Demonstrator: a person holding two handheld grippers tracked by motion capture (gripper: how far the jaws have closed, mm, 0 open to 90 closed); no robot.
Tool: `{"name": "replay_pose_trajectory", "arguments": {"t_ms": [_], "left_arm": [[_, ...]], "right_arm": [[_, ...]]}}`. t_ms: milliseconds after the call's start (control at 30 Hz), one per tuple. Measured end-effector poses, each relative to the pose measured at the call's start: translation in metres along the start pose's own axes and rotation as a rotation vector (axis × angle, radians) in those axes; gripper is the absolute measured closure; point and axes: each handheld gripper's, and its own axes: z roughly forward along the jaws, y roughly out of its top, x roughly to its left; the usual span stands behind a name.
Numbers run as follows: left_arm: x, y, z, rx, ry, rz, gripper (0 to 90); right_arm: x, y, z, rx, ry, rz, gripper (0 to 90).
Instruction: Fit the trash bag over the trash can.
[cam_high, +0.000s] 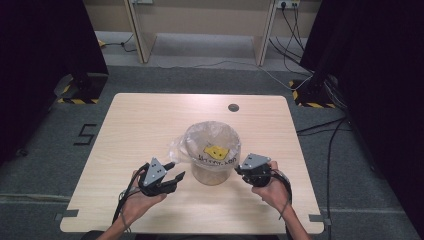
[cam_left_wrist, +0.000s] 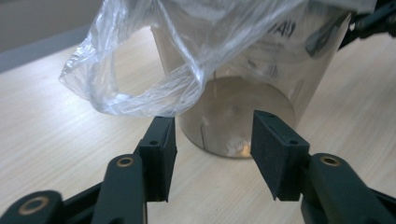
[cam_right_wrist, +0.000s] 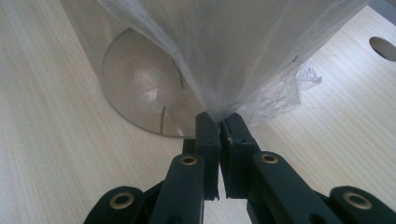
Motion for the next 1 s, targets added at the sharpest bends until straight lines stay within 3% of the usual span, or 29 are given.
{"name": "replay_pose_trajectory", "arguments": {"t_ms": [133, 233, 333, 400, 467, 500, 600, 667, 767, 867, 1000], "left_arm": [[-0.004, 0.0, -0.007, 0.037, -0.05, -0.042, 48.9], [-0.002, -0.004, -0.014, 0.044, -0.035, -0.076, 48.2], [-0.002, -0.003, -0.018, 0.034, -0.025, -0.08, 47.8], [-0.002, 0.002, -0.017, 0.015, -0.005, -0.045, 46.3], [-0.002, 0.004, -0.015, 0.011, 0.005, -0.04, 42.0], [0.001, 0.009, -0.006, 0.009, 0.031, -0.021, 39.6], [0.005, 0.013, 0.011, 0.014, 0.035, 0.017, 37.9], [0.005, 0.013, 0.021, 0.019, -0.007, 0.041, 50.6], [0.005, 0.008, 0.034, 0.068, -0.071, 0.085, 84.1], [0.003, 0.0, 0.042, 0.122, -0.081, 0.138, 89.3], [0.009, -0.007, 0.046, 0.14, -0.088, 0.148, 89.6]], "right_arm": [[-0.001, -0.001, 0.0, 0.001, 0.002, 0.011, 85.9], [-0.001, -0.001, 0.0, -0.001, 0.003, 0.013, 85.8], [-0.001, -0.001, 0.0, 0.0, 0.002, 0.01, 85.5], [-0.001, 0.0, 0.0, -0.002, 0.004, 0.013, 85.4], [0.0, 0.0, 0.0, 0.0, 0.005, 0.013, 85.2], [0.0, 0.0, 0.0, -0.002, 0.005, 0.015, 85.1], [0.0, 0.0, 0.0, -0.001, 0.009, 0.015, 85.0], [0.0, 0.0, 0.001, 0.001, 0.01, 0.016, 85.1], [-0.001, -0.001, 0.002, 0.003, 0.009, 0.014, 85.8], [-0.001, -0.002, 0.002, 0.004, 0.004, 0.016, 87.3], [0.0, -0.003, 0.004, 0.013, 0.009, 0.006, 90.0]]}}
